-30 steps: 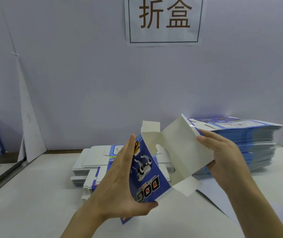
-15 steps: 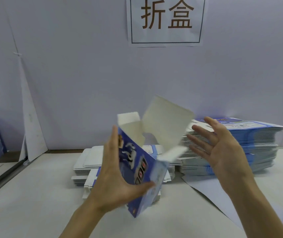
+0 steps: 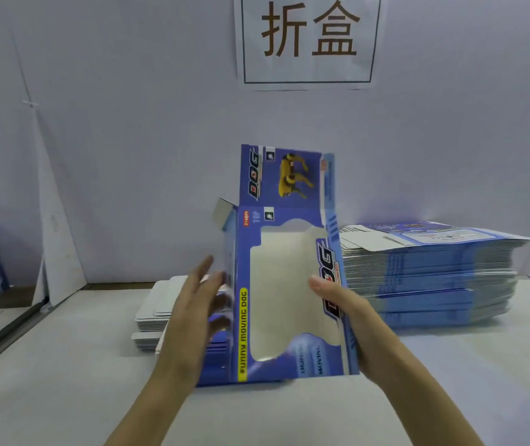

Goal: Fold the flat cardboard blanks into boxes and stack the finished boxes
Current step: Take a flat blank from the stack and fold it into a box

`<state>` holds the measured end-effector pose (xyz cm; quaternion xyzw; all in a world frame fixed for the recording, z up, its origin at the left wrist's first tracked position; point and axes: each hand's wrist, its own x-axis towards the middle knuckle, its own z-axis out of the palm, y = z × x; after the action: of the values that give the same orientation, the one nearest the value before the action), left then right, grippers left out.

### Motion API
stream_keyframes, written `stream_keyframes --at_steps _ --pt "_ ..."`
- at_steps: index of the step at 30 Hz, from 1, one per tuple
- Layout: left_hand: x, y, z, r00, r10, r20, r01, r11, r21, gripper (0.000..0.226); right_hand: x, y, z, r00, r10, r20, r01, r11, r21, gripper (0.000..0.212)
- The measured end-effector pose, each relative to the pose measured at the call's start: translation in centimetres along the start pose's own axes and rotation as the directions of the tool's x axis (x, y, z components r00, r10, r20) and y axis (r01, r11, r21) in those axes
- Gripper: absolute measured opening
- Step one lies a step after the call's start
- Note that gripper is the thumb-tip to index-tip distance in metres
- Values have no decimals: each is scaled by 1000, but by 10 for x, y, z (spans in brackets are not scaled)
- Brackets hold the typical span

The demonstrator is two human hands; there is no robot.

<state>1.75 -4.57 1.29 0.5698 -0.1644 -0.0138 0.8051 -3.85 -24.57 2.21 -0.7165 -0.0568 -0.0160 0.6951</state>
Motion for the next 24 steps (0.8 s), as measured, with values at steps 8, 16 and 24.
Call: stream_keyframes --at_steps 8,16,24 --pt "-11 -7 15 996 66 65 -82 952 293 70 10 1 15 971 -204 -126 197 978 -69 68" --pt "-8 3 9 991 108 -81 -87 970 228 34 10 2 11 971 -220 -89 222 975 12 65" --pt "-8 4 9 988 100 -121 -75 977 198 32 8 -1 11 973 -231 -32 231 973 1 77"
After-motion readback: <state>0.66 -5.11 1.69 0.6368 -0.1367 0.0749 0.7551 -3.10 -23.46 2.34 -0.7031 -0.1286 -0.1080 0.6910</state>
